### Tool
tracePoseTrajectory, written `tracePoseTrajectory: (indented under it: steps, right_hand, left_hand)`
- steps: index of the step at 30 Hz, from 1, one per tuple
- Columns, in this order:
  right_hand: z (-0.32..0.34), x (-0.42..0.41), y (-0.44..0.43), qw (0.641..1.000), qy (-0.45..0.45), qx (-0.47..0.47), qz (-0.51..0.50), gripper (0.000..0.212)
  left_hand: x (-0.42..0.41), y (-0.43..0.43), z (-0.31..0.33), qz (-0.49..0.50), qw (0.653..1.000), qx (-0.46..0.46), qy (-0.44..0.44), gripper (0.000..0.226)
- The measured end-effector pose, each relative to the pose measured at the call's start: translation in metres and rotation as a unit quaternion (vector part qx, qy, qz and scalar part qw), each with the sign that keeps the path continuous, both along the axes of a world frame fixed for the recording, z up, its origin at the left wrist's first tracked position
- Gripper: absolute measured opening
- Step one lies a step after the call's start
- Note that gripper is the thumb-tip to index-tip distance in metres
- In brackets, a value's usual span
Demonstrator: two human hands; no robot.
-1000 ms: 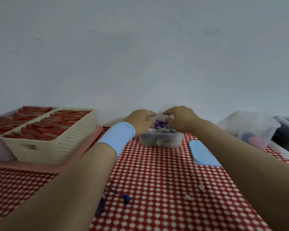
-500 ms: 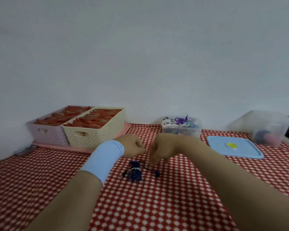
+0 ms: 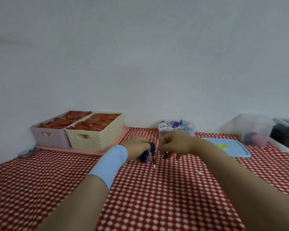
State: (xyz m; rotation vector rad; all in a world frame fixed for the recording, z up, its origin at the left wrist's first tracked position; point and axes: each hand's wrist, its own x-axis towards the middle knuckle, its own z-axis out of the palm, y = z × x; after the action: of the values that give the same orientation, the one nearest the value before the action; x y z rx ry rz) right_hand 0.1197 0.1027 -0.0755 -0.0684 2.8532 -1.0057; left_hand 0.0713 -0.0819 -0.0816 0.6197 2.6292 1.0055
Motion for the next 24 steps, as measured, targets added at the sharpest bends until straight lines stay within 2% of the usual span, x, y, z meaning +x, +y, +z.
tracePoseTrajectory:
  steps: [2, 4, 7, 8, 10, 12, 14, 18, 21, 24]
  right_hand:
    - [0.003, 0.012, 0.020, 0.997, 0.029, -0.060, -0.034, 0.014]
    - [0.001, 0.023, 0.039, 0.991, 0.043, -0.111, -0.063, 0.016]
    - [-0.011, 0.035, 0.070, 0.984, 0.062, -0.124, -0.112, 0.020]
    - [-0.015, 0.037, 0.079, 0.983, 0.071, -0.112, -0.125, 0.020]
    - [-0.023, 0.040, 0.090, 0.984, 0.076, -0.086, -0.134, 0.019]
    - [-0.031, 0.041, 0.096, 0.986, 0.068, -0.072, -0.134, 0.014]
    - [-0.038, 0.041, 0.098, 0.987, 0.057, -0.063, -0.135, 0.008]
    - [-0.044, 0.041, 0.099, 0.987, 0.058, -0.060, -0.135, 0.010]
    - [-0.044, 0.045, 0.102, 0.986, 0.076, -0.045, -0.143, 0.016]
    - [-0.044, 0.051, 0.108, 0.985, 0.068, -0.001, -0.161, 0.011]
  left_hand:
    - [0.002, 0.019, 0.002, -0.004, 0.995, 0.088, -0.050, 0.013]
    - [0.008, 0.040, 0.004, -0.020, 0.987, 0.131, -0.093, 0.009]
    - [0.013, 0.074, -0.003, 0.004, 0.941, 0.243, -0.238, 0.022]
    - [0.015, 0.084, -0.005, 0.000, 0.930, 0.253, -0.268, 0.025]
    - [0.020, 0.098, -0.012, 0.004, 0.939, 0.215, -0.270, 0.031]
    - [0.024, 0.106, -0.017, -0.003, 0.972, 0.112, -0.206, 0.021]
    - [0.024, 0.107, -0.021, -0.018, 0.995, -0.001, -0.099, 0.015]
    - [0.013, 0.097, -0.024, -0.022, 0.997, -0.064, -0.025, 0.017]
    - [0.003, 0.090, -0.021, -0.031, 0.982, -0.168, 0.082, 0.042]
    - [0.002, 0.091, -0.020, -0.039, 0.976, -0.169, 0.130, 0.037]
